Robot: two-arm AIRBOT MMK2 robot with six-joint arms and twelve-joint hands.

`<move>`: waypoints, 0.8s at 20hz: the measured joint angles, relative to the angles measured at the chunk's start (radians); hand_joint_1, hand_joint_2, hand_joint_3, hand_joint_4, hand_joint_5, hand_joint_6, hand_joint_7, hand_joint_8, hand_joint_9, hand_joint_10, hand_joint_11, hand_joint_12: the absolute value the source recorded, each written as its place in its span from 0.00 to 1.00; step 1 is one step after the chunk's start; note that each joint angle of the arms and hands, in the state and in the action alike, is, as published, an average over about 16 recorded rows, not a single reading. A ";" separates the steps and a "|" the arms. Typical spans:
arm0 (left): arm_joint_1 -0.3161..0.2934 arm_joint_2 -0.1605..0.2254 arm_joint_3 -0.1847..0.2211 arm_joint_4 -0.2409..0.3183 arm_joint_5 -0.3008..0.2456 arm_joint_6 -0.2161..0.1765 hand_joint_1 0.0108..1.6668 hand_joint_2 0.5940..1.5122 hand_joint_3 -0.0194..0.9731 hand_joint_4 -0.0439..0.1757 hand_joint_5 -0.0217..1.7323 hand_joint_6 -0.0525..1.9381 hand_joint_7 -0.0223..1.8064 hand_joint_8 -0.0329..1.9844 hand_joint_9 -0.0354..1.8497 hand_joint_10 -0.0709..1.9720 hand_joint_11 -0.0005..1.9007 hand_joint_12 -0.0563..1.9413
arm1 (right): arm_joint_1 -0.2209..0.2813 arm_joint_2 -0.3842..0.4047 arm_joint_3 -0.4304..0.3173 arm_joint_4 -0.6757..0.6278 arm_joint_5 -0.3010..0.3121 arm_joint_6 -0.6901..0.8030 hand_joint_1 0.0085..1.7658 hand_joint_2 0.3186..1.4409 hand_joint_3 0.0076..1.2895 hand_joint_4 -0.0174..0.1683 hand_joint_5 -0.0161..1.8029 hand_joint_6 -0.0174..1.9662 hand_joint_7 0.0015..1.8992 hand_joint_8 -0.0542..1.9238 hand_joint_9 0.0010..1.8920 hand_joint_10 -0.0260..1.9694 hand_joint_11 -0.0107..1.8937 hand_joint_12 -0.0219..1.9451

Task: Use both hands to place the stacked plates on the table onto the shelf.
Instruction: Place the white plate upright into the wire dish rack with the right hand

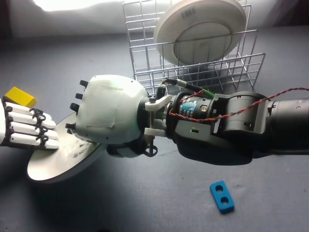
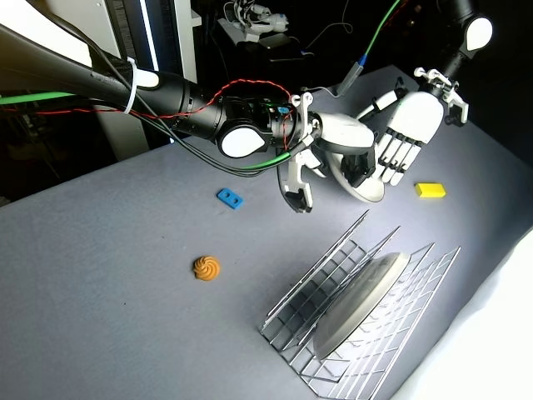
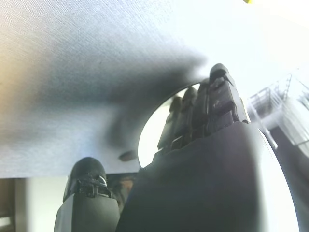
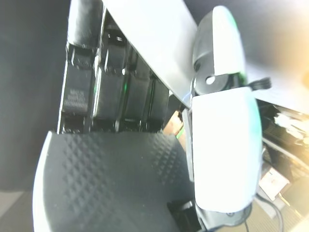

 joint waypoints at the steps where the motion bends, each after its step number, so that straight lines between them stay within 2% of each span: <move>1: -0.005 0.000 0.000 0.003 0.000 -0.001 0.01 0.51 0.04 0.17 0.01 0.02 0.01 0.01 0.01 0.02 0.01 0.03 | 0.000 0.000 0.000 0.000 0.003 0.000 0.62 0.59 0.01 0.06 0.56 0.17 0.62 0.20 0.66 0.12 0.49 0.59; 5: -0.037 -0.002 0.005 0.020 -0.002 -0.011 0.01 0.51 0.04 0.18 0.01 0.03 0.01 0.01 0.01 0.02 0.01 0.03 | 0.000 -0.002 0.000 0.000 0.014 -0.001 0.65 0.59 0.01 0.04 0.57 0.22 0.64 0.28 0.68 0.15 0.51 0.61; 8: -0.084 -0.002 0.011 0.034 -0.007 -0.026 0.01 0.51 0.04 0.19 0.01 0.03 0.01 0.01 0.02 0.03 0.01 0.03 | -0.002 -0.003 0.000 0.000 0.018 -0.001 0.66 0.59 0.01 0.04 0.57 0.24 0.63 0.34 0.67 0.19 0.50 0.63; 13: -0.214 0.008 0.024 0.073 -0.021 -0.067 0.01 0.51 0.04 0.20 0.02 0.03 0.02 0.01 0.02 0.03 0.01 0.03 | -0.009 -0.005 0.000 0.000 0.024 -0.006 0.67 0.58 0.01 0.01 0.57 0.24 0.62 0.38 0.63 0.30 0.47 0.67; 16: -0.300 0.016 0.031 0.100 -0.032 -0.095 0.01 0.51 0.04 0.21 0.02 0.03 0.02 0.01 0.03 0.03 0.01 0.03 | -0.014 -0.006 0.000 0.000 0.028 -0.011 0.67 0.58 0.00 0.01 0.56 0.25 0.62 0.40 0.63 0.32 0.45 0.69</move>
